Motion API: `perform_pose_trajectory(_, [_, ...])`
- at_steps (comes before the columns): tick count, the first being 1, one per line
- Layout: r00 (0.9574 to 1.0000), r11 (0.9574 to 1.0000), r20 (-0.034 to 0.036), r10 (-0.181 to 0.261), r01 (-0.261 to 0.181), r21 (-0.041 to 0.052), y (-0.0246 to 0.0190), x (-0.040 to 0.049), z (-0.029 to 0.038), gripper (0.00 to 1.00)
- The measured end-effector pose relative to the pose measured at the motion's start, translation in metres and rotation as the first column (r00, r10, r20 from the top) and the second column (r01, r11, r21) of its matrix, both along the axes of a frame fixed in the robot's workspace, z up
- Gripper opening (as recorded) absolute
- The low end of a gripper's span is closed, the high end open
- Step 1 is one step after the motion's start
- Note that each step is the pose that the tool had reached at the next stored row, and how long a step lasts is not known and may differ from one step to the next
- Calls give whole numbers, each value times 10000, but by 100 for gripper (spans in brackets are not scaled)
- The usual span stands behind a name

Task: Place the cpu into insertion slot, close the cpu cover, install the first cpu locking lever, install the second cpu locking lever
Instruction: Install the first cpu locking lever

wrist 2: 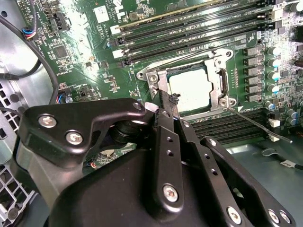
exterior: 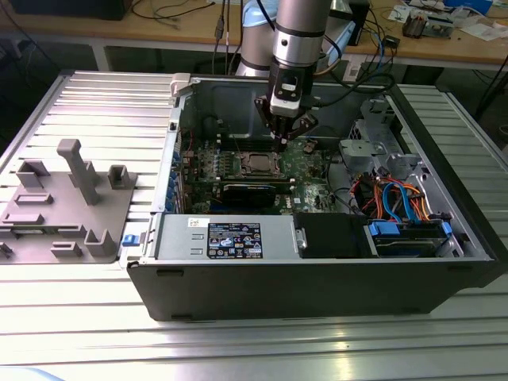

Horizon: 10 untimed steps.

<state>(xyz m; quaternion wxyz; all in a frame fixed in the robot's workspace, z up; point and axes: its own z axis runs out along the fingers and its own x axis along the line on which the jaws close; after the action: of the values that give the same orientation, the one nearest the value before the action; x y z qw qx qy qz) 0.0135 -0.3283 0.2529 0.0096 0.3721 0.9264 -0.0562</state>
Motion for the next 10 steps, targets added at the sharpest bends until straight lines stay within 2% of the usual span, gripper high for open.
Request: perform_pose_trajectory(10, [10000, 10000, 0, 72, -72, 0, 0, 0, 0, 11])
